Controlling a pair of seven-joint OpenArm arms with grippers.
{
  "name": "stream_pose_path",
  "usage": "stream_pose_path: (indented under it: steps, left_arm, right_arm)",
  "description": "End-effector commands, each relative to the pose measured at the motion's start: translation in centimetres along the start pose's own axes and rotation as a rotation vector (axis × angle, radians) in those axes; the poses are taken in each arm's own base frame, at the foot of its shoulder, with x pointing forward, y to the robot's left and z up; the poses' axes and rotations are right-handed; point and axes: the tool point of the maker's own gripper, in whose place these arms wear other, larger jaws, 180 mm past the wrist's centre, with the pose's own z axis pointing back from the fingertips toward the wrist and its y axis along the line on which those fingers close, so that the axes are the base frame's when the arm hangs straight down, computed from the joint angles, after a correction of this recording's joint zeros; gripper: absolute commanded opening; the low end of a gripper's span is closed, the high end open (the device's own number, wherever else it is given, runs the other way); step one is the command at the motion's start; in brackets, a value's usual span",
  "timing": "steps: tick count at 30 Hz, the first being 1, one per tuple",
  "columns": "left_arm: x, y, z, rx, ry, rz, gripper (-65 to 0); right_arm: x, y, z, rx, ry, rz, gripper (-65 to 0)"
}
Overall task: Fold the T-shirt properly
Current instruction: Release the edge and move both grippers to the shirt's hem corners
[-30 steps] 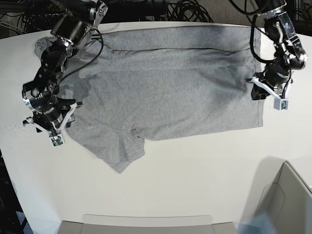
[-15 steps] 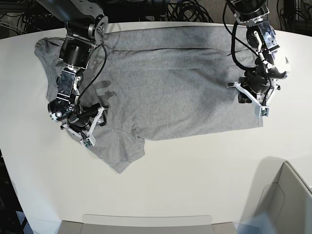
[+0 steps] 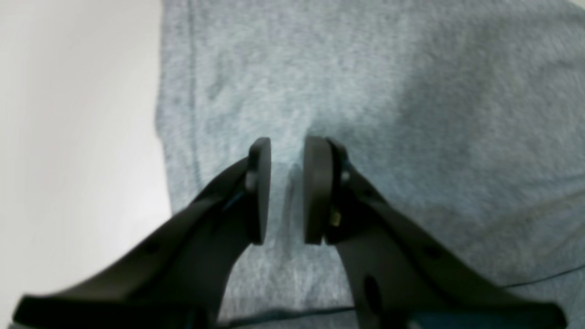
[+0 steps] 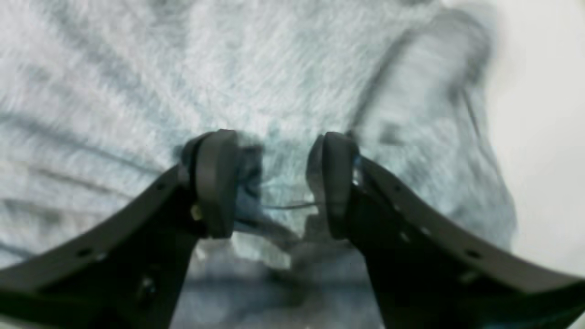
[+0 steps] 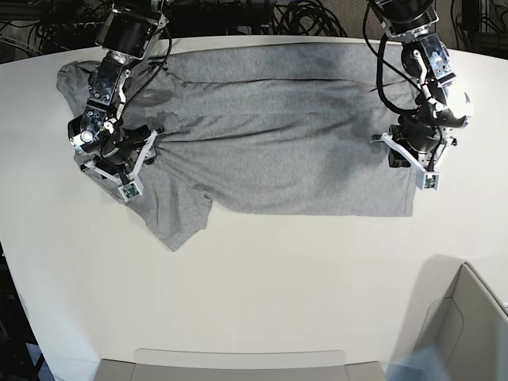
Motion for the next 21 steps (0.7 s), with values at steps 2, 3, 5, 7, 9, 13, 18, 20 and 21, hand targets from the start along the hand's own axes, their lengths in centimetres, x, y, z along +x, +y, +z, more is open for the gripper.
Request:
stream_pose_path:
  steps: [2,3,5,7,9,13,18,20,21]
  left_arm:
    - [1.7,0.1,0.4,0.002,-0.053,-0.011,-51.1]
    - [1.7,0.1,0.4,0.002,-0.053,-0.011,-51.1]
    - [1.7,0.1,0.4,0.002,-0.053,-0.011,-51.1]
    - [1.6,0.2,0.4,0.003,-0.051,-0.010,-51.1]
    - [1.6,0.1,0.3,0.001,-0.048,-0.012,-51.1]
    - [1.3,0.1,0.3,0.000,-0.041,-0.013,-51.1]
    - [1.2,0.3,0.4,0.006,-0.041,-0.008,-51.1]
    - [1.2,0.3,0.4,0.006,-0.041,-0.008,-51.1]
    - [1.2,0.3,0.4,0.006,-0.041,-0.008,-51.1]
  right_arm:
    - [-0.9,-1.5,0.9,-0.060,0.069,0.035,-35.5]
    - [-0.2,-1.7,1.3,-0.065,0.045,0.033,-35.5]
    - [2.7,-2.1,2.4,-0.069,-0.056,0.021,-35.5]
    - [5.7,-2.7,3.7,-0.073,-0.156,0.018,-35.5]
    - [9.0,-3.9,4.9,-0.096,-0.233,0.021,-35.5]
    - [14.3,-5.8,5.5,-0.110,-0.299,0.071,-35.5]
    - [16.8,-6.6,2.1,-0.017,-0.226,0.102,-35.5]
    - [17.0,-6.9,0.9,0.021,-0.214,0.085,-35.5]
    - [16.8,-6.9,0.2,0.040,-0.203,0.078,-35.5]
